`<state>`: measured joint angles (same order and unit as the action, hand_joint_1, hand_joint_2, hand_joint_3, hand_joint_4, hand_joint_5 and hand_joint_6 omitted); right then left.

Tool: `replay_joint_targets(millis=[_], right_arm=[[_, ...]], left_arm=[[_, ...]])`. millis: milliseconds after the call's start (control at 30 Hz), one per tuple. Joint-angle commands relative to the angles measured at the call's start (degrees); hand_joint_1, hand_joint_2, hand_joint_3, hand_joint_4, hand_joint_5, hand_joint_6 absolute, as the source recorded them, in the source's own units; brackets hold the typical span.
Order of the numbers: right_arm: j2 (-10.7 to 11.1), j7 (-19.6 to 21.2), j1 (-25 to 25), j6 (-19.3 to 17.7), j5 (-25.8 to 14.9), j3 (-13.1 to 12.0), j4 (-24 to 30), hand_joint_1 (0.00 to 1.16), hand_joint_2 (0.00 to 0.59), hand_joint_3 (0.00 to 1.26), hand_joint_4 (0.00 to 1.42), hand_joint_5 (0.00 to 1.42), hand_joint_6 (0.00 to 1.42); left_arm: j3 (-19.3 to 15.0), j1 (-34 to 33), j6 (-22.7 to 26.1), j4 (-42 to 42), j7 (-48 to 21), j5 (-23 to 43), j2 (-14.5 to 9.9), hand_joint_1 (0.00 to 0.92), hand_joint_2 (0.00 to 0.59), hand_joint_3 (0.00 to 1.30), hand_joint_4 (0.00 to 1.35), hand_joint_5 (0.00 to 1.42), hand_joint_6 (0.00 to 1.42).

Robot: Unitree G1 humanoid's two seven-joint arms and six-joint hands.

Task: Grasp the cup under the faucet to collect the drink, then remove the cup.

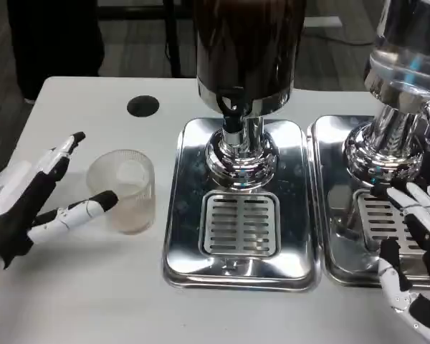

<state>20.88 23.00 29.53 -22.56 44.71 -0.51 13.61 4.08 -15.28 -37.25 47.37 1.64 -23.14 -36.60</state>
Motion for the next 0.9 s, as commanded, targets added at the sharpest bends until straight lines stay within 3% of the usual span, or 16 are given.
replay_joint_targets(millis=[33,367,833,900], right_arm=[[-0.2,-0.7,-0.6,0.2,0.0,0.6,0.4,0.45,0.572,0.23,0.14,0.11,0.25],[-0.2,-0.7,-1.9,0.0,0.3,1.8,-0.3,0.46,0.572,0.24,0.15,0.11,0.28],[-0.3,-1.5,-2.8,-0.1,-1.0,2.6,-0.7,0.46,0.572,0.24,0.15,0.12,0.31],[-0.3,-1.6,-2.9,-0.1,-1.2,2.7,-0.7,0.46,0.572,0.24,0.15,0.12,0.33]], left_arm=[[2.8,-4.0,0.8,4.5,-0.6,-1.3,1.2,0.000,0.023,0.00,0.00,0.00,0.09],[7.8,-9.0,1.0,9.5,2.2,-4.9,1.8,0.036,0.006,0.00,0.00,0.00,0.10],[10.3,-10.6,2.0,11.4,7.7,-7.0,3.0,0.136,0.023,0.00,0.00,0.02,0.12],[10.5,-10.6,1.8,11.7,8.7,-7.1,3.2,0.168,0.040,0.02,0.01,0.09,0.16]])
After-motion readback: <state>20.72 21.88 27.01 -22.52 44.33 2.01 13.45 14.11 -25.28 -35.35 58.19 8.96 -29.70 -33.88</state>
